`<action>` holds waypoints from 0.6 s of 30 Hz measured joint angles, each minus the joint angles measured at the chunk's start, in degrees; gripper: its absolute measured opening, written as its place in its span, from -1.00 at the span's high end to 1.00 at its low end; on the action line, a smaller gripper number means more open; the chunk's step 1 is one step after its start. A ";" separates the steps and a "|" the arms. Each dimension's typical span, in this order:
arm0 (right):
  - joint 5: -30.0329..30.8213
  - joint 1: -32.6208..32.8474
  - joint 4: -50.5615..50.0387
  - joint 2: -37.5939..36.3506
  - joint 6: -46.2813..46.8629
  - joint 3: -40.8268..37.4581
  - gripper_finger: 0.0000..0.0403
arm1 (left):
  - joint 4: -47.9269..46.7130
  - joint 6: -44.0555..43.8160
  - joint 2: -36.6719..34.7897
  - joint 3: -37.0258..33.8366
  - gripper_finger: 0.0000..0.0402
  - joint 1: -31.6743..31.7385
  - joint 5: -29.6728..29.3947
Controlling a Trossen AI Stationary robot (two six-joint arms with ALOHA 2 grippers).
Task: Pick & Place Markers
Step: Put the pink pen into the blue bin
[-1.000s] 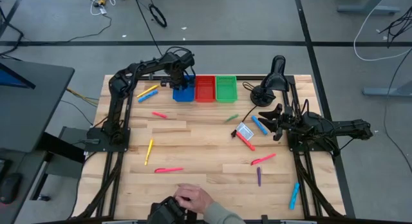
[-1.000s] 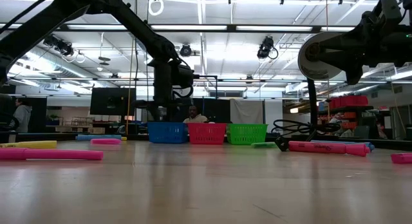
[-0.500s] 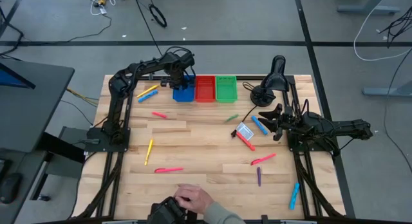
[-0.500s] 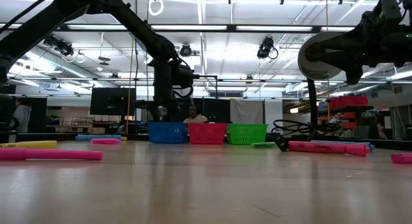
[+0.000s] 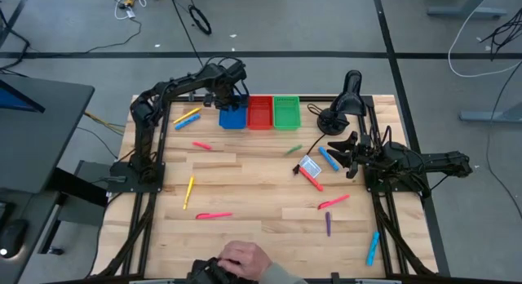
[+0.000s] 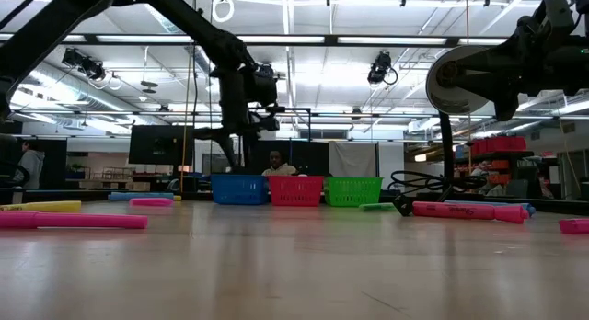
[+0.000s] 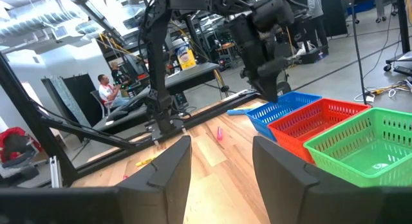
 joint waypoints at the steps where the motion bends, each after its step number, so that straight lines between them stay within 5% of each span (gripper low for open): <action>1: 0.01 0.01 -0.01 0.00 0.00 -0.02 0.17 | 0.00 0.43 -0.40 0.00 0.34 -0.34 -0.12; 10: 0.01 0.00 -0.02 0.00 0.00 -0.01 0.17 | -0.24 4.40 -4.77 0.00 0.34 -4.22 0.16; 18: -0.01 0.01 0.00 0.00 0.00 -0.02 0.17 | -3.61 10.80 -6.99 0.00 0.34 -7.65 6.59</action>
